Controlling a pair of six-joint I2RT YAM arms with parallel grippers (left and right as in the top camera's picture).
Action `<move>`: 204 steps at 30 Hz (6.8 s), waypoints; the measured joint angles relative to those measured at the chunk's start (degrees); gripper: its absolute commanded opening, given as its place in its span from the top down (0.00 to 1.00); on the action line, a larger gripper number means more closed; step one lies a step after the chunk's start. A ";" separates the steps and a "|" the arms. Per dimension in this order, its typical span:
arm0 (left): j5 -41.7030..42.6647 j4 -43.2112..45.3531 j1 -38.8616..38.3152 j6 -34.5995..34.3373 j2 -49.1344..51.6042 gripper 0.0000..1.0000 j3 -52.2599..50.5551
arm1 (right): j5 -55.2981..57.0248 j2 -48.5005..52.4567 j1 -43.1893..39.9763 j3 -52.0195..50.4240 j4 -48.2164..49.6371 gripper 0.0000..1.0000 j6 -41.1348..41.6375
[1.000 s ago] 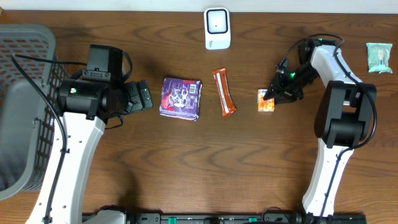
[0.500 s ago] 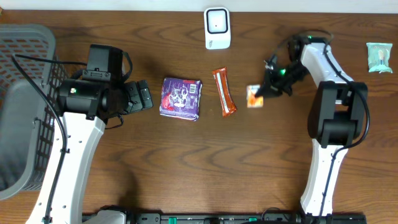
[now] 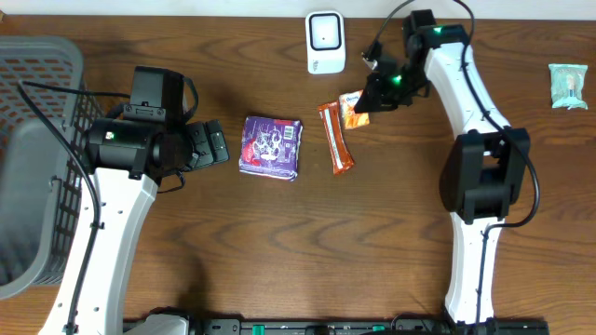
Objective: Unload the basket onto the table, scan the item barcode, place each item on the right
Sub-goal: 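Hold the tissue pack in front of the white scanner, then carry the tissue pack to the right edge beside the green packet, then reach the right gripper to the red bar and grasp it, then lift the red bar toward the white scanner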
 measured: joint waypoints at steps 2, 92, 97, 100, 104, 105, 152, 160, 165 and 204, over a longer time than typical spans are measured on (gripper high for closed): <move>0.02 0.00 0.00 0.00 0.00 0.02 0.00 | 6.86 0.00 1.36 0.63 1.53 0.99 3.30; 0.02 0.00 0.00 0.00 0.00 0.02 0.00 | 14.10 2.12 -6.60 9.16 -4.96 0.01 7.87; 0.02 0.00 0.00 0.00 0.00 0.02 0.00 | 10.97 2.12 0.87 8.96 -9.22 0.01 7.87; 0.02 0.00 0.00 0.00 0.00 0.02 0.00 | 11.63 2.10 4.57 8.46 -9.53 0.01 7.87; 0.00 0.00 0.00 0.00 0.00 0.02 0.00 | 14.64 2.10 9.68 8.04 -8.76 0.01 9.44; 0.02 0.00 0.00 0.00 0.00 0.02 0.00 | 15.06 2.10 10.58 8.04 -8.57 0.01 10.05; 0.02 0.00 0.00 0.00 0.00 0.02 0.00 | 15.63 1.77 12.48 -3.85 0.50 0.13 15.50; 0.02 0.00 0.00 0.00 0.00 0.02 0.00 | 13.18 1.70 10.47 -4.61 3.74 0.53 15.93; 0.00 0.00 0.00 0.00 0.00 0.02 0.00 | 11.74 1.40 9.46 -8.52 9.86 0.55 15.93; 0.02 0.00 0.00 0.00 0.00 0.02 0.00 | 77.50 -2.78 20.20 -17.46 4.48 0.94 33.03</move>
